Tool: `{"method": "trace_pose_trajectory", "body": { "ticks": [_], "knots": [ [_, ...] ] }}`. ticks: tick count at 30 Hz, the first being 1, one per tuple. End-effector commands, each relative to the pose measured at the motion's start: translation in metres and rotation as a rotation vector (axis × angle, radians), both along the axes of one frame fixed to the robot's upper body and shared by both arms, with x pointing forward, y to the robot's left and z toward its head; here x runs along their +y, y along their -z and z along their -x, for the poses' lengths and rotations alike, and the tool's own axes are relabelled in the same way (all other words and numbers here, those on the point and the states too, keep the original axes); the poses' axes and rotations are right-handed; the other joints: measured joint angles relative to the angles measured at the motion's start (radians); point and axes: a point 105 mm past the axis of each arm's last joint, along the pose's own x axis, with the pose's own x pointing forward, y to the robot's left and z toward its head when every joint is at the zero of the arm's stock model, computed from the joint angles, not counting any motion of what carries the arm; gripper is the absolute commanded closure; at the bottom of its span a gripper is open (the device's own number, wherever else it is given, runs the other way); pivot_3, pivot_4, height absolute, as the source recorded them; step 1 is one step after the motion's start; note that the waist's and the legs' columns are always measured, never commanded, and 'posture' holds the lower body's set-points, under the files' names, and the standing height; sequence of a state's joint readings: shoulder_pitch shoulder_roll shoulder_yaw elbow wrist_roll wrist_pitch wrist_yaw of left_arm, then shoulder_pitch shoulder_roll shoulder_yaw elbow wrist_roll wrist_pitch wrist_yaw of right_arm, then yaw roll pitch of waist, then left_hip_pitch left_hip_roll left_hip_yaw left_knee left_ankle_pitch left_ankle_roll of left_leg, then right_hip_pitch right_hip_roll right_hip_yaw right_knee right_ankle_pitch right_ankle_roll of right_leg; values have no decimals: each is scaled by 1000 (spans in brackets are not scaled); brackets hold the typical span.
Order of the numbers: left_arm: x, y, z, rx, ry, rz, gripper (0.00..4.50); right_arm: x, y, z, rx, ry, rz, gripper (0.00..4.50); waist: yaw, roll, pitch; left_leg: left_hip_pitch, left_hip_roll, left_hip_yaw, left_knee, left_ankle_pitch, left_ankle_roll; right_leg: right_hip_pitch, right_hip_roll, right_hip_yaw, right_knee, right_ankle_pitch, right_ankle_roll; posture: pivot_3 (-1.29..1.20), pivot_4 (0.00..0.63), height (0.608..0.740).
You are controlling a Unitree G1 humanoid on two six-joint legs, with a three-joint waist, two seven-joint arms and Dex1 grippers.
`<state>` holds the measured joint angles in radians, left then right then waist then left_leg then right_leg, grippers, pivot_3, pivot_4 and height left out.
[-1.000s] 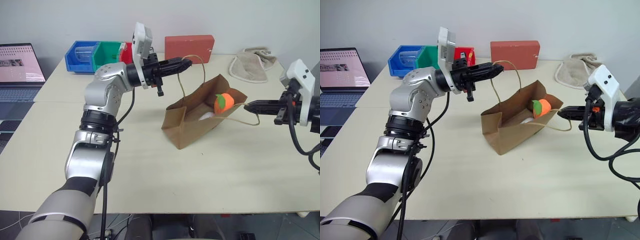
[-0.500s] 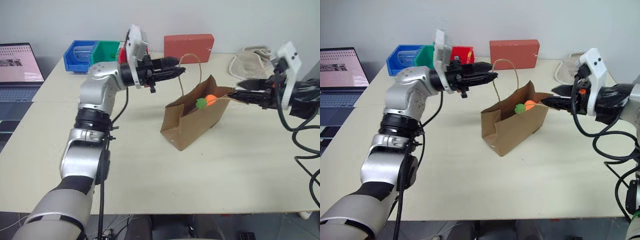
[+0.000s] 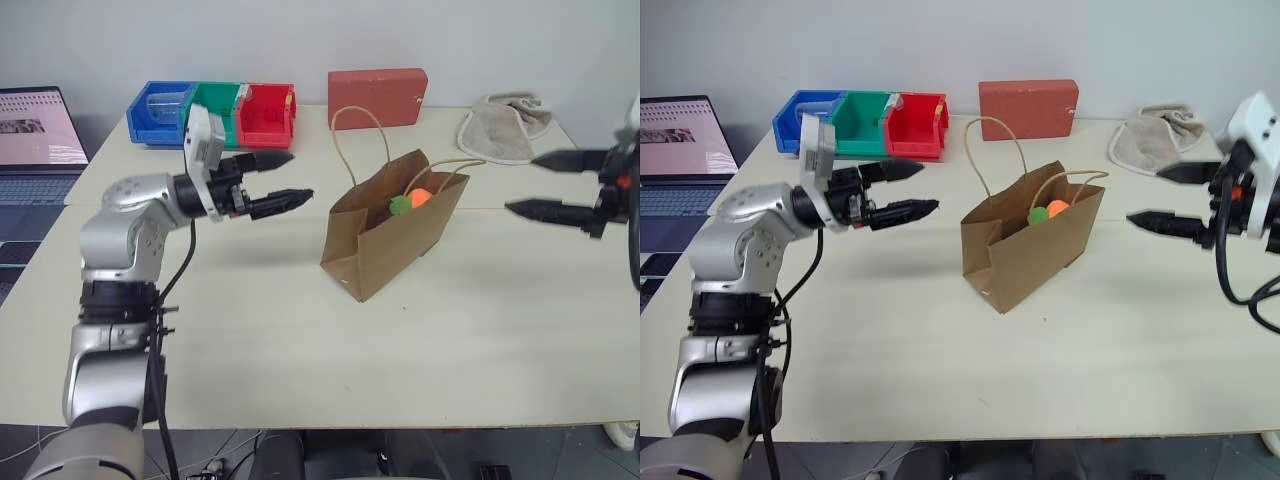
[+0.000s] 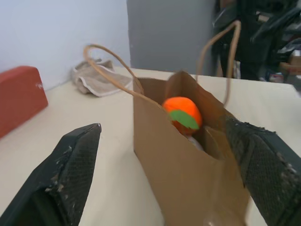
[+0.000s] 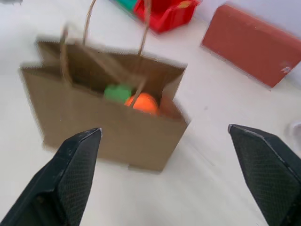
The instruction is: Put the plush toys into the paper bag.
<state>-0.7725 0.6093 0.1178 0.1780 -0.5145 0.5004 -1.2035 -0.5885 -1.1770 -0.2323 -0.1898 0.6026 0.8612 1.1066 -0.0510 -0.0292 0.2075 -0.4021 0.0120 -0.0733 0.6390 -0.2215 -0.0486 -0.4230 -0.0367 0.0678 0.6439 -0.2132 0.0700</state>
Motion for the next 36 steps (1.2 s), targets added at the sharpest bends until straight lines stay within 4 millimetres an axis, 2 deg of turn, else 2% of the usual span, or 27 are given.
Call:
{"method": "trace_pose_trajectory", "body": {
  "ticks": [1,5,11,14,17,21,32,36],
  "knots": [
    [-14,-3,26,4,90,15,24,17,-6,19,-30,-121,40,0,0,0,0,0,0,0,0,0,0,0,0,0,0,0,0,0,150,740],
    [-30,19,27,36,51,24,24,44,9,30,9,-243,39,0,1,0,0,1,0,0,2,0,0,2,0,0,1,0,0,0,150,740],
    [-44,31,24,39,20,38,24,60,16,37,19,-311,34,0,3,0,0,1,0,1,5,0,0,3,0,1,1,-1,-2,0,150,740],
    [-49,40,19,38,-6,25,24,62,17,38,18,-322,37,0,6,0,0,1,0,1,5,0,0,3,0,1,1,-1,-2,0,150,740],
    [-51,41,16,44,-16,48,24,71,14,43,9,-361,24,0,6,0,0,1,0,1,4,0,0,3,0,1,1,0,-2,0,150,740],
    [-57,46,24,64,20,48,24,86,7,49,-19,-413,-5,0,5,0,0,1,0,1,4,0,0,2,0,1,1,1,1,0,150,740],
    [-76,58,26,76,-2,59,24,88,7,48,-7,-396,-10,0,20,0,0,1,0,1,4,0,0,2,0,1,0,-1,-3,0,150,740],
    [-86,66,20,81,-51,50,24,86,14,51,25,-392,23,0,21,0,0,1,0,1,4,0,0,3,0,1,0,-1,-3,0,150,740]
  ]
}}
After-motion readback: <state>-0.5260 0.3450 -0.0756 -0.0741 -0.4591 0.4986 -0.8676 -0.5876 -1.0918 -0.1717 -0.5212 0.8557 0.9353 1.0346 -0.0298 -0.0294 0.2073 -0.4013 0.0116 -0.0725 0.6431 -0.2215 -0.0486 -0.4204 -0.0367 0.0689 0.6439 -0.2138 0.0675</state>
